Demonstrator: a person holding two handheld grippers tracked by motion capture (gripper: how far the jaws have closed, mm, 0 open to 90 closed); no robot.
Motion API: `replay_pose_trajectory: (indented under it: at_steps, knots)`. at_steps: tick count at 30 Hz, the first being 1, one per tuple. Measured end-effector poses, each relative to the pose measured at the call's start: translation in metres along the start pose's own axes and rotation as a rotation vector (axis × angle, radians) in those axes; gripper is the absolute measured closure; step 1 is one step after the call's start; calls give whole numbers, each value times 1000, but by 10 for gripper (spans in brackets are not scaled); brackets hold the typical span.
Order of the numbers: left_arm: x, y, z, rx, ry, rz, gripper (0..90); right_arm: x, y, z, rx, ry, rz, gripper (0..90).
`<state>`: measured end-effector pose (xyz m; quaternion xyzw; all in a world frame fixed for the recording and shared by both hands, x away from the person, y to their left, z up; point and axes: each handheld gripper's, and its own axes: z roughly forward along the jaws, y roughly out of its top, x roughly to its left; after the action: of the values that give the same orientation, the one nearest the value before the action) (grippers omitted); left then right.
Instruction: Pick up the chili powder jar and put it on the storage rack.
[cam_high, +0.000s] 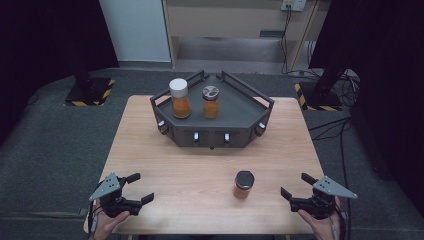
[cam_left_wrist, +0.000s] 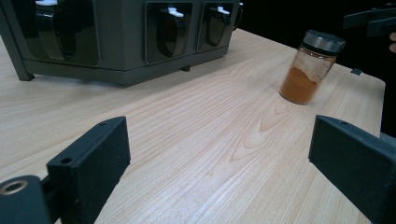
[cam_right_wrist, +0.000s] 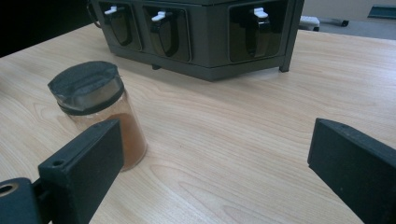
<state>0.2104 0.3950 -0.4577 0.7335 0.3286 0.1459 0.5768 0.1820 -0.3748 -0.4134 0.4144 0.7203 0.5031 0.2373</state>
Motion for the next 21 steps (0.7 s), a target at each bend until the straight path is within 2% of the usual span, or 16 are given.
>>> replay_pose_trajectory:
  at_steps: [9,14,21]
  knots:
    - [0,0,0,-2,5,-5,43,2,13,-7,-21,14,-36,45]
    - [0,-1,-1,-5,8,-11,39,3,24,-8,-21,51,-46,43]
    - [0,-1,0,-1,8,-15,24,10,42,-3,-4,105,-89,39]
